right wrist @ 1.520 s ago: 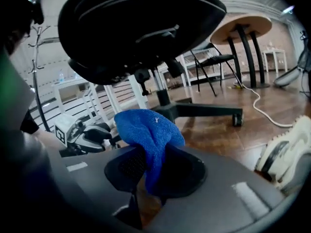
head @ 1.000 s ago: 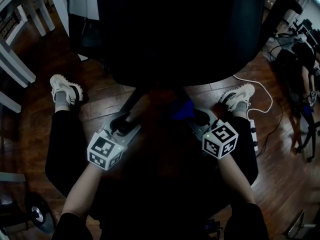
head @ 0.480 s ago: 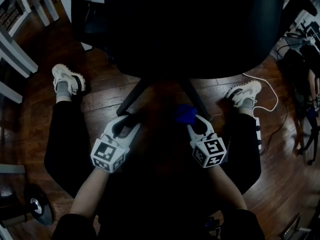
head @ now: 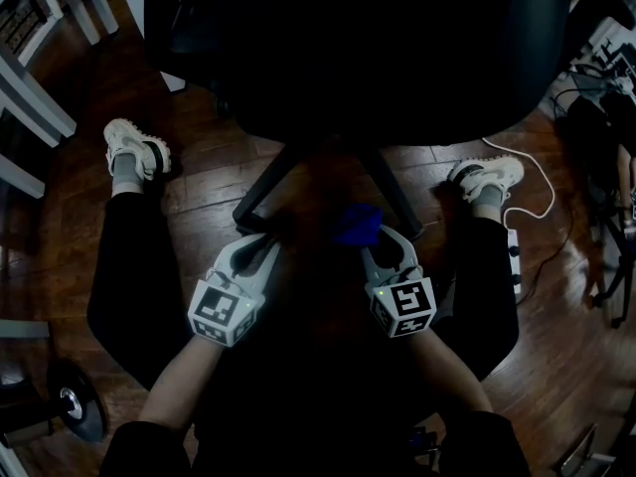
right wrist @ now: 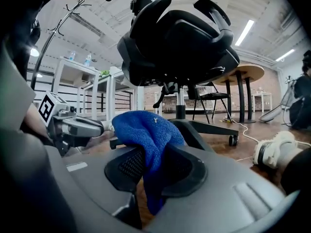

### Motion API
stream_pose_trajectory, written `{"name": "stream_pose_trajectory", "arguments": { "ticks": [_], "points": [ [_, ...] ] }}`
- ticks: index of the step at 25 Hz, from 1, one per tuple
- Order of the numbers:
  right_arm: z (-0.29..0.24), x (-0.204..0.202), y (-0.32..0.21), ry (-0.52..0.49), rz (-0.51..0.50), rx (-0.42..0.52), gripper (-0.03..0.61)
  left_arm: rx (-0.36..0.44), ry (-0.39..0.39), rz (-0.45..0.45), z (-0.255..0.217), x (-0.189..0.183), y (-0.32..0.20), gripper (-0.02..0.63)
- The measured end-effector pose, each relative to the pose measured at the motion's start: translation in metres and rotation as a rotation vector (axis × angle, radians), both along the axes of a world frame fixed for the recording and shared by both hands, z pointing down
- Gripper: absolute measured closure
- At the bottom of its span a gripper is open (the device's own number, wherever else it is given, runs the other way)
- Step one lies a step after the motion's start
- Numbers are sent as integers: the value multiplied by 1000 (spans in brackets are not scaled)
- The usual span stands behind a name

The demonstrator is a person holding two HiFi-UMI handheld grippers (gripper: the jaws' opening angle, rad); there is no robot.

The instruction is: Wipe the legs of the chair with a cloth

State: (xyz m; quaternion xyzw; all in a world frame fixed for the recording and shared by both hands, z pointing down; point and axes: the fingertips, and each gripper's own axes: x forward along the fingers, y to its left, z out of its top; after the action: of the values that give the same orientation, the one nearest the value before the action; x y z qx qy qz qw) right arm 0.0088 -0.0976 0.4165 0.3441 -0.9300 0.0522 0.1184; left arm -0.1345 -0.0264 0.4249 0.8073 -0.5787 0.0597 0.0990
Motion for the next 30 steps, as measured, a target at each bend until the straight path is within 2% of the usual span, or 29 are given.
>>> {"name": "stream_pose_trajectory", "arguments": {
  "ticks": [7,13,20,24,25,30],
  "points": [
    [2,-13,6,59,-48,37,477,-23,10,-3,4,-3,-1,566],
    [4,-20,10,72,-79,51,479,-31,-19,-23,9,-9,1,568],
    [7,-21,9,79,-76,43,480,-3,101,-56,-2,-8,-14,568],
    [15,-16,7,94,-71,30,480,-23,-13,-48,13,-12,-7,568],
    [15,-16,5,90,-69,24,479,-35,-20,-53,18,-14,-5,568],
    [16,-27,6,98,-89,35,480,-45,60,-81,17,-19,-9,568]
  ]
}}
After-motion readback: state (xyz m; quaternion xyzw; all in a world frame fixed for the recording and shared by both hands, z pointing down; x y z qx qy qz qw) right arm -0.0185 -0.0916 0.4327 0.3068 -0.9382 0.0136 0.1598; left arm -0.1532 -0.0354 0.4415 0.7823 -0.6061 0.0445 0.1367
